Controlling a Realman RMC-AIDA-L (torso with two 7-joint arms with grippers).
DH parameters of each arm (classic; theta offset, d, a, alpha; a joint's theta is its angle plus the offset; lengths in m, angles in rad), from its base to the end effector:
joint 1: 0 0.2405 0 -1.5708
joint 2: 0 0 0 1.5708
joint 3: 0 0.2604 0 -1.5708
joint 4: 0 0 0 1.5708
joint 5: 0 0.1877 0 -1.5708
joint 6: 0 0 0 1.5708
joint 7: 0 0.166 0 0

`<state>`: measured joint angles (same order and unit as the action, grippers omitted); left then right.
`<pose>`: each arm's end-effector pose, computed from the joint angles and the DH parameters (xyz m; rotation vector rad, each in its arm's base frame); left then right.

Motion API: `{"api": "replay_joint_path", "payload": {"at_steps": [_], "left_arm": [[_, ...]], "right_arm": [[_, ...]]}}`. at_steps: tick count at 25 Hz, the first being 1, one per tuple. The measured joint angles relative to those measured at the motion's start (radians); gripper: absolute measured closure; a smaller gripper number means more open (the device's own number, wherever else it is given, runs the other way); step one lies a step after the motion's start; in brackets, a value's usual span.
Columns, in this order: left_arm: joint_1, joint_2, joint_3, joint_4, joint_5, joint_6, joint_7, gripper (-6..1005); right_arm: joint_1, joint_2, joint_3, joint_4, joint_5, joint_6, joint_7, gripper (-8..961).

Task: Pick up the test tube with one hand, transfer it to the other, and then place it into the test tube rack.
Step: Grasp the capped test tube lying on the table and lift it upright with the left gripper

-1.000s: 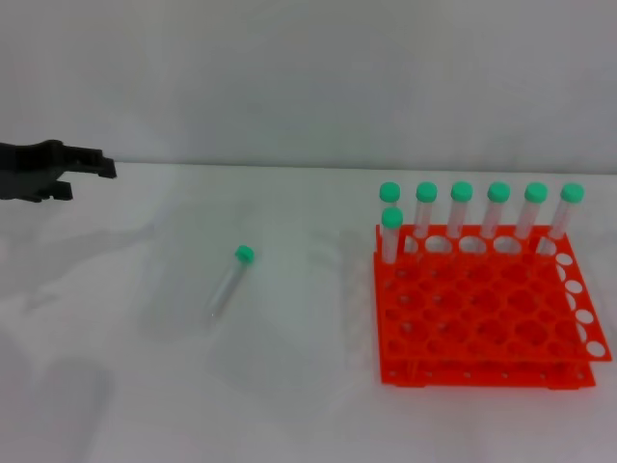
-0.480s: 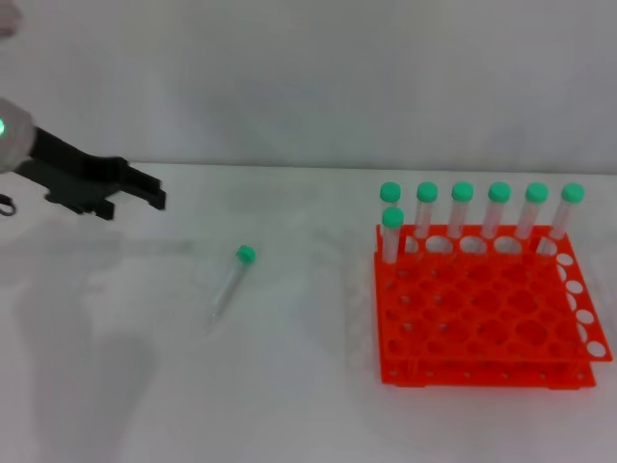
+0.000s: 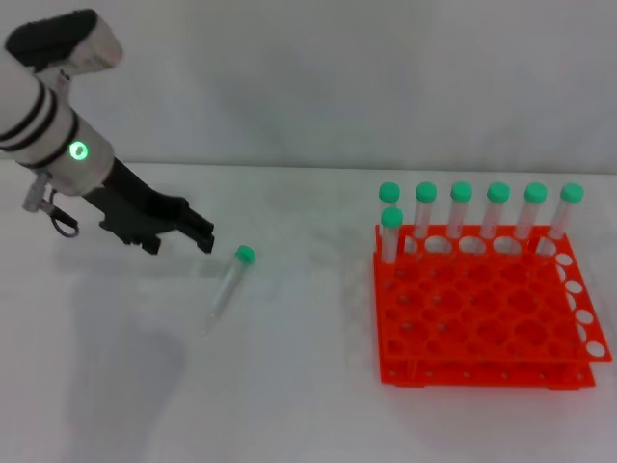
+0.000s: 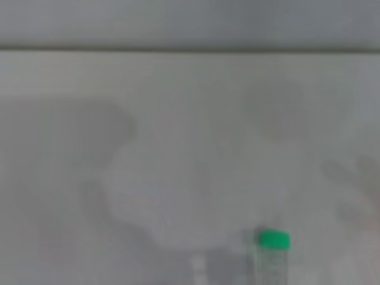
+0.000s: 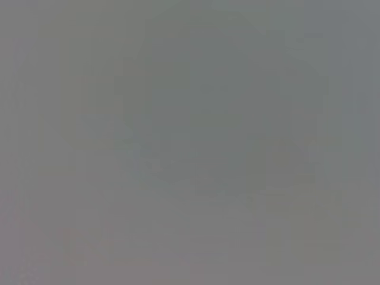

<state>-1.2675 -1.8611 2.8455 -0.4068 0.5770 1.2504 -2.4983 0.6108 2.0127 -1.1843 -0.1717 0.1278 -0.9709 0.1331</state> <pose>-0.2194 0.4514 0.0398 -2.1014 -1.6208 0.2419 0.3178 0.4202 0.0971 -1.2760 0.5287 0.6520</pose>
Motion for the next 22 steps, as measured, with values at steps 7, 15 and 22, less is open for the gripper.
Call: {"api": "replay_joint_path", "payload": {"at_steps": [7,15,22], "left_arm": [[-0.010,-0.026,0.000,0.049,0.044,-0.047,-0.021,156],[0.000,-0.063,0.000,0.062,0.068,-0.113,-0.037,157],[0.009,-0.081,0.000,0.102,0.072,-0.186,-0.043,185]], "right_arm": [[0.002,0.001,-0.008,0.002,0.000,0.000,0.000,111],[0.008,0.001,-0.009,0.002,0.003,0.000,0.000,111],[0.009,0.001,-0.009,0.002,0.000,0.000,0.000,111]]}}
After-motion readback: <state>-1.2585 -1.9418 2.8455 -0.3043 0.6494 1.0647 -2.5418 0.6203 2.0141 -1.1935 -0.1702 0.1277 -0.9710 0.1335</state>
